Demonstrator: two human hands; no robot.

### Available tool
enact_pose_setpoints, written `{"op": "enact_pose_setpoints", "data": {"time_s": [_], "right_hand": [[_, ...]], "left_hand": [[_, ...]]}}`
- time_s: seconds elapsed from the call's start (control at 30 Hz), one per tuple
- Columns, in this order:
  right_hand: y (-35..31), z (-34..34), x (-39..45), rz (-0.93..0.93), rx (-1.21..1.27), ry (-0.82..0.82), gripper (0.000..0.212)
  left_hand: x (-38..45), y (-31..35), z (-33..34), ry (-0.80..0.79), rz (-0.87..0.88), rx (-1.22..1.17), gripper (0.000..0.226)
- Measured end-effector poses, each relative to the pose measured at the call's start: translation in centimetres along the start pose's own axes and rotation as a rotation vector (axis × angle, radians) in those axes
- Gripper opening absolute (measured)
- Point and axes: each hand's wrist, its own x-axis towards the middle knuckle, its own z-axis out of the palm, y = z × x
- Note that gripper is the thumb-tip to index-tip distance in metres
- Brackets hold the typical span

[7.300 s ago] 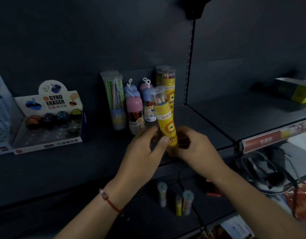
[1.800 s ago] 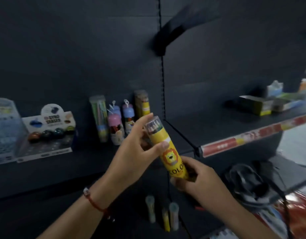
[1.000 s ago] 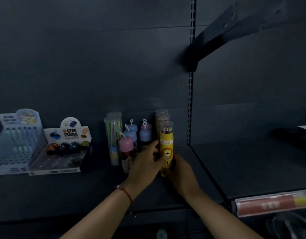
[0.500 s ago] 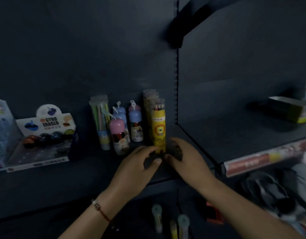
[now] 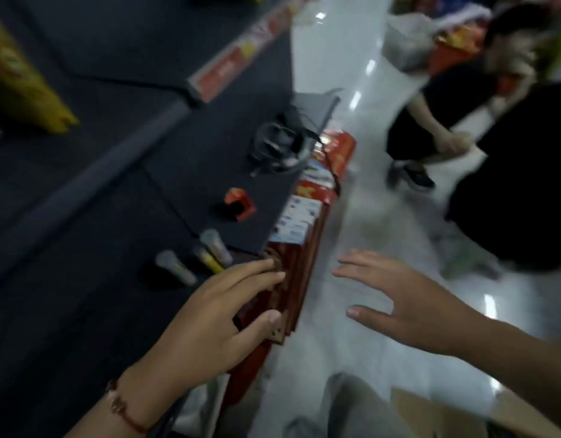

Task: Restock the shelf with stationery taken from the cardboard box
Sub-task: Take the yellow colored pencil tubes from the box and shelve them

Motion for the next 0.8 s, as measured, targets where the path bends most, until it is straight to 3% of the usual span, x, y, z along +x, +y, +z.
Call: {"op": "enact_pose_setpoints", "data": {"time_s": [0.17,0.33,0.6,0.8], "right_hand": [[1.8,4.5,-16.5,0.500,0.077,0.101,0.055],[0.7,9.1,-31.2,0.965,0.139,0.081,0.062],[-2.4,12.5,-47.0,1.299,0.319,0.209,0.059],[0.1,13.5,-57.3,1.324,0.433,0.283,0.056]], "left_hand": [[1.9,4.7,10.8,-0.365,0.167,-0.094,0.055],[1.5,11.2,20.5,-0.672,0.376,-0.032,0.061],[-0.6,22.5,32.8,-0.910,0.611,0.044,0.057],[-3.5,29.9,42.6,-0.913,0.541,0.093,0.053]]}}
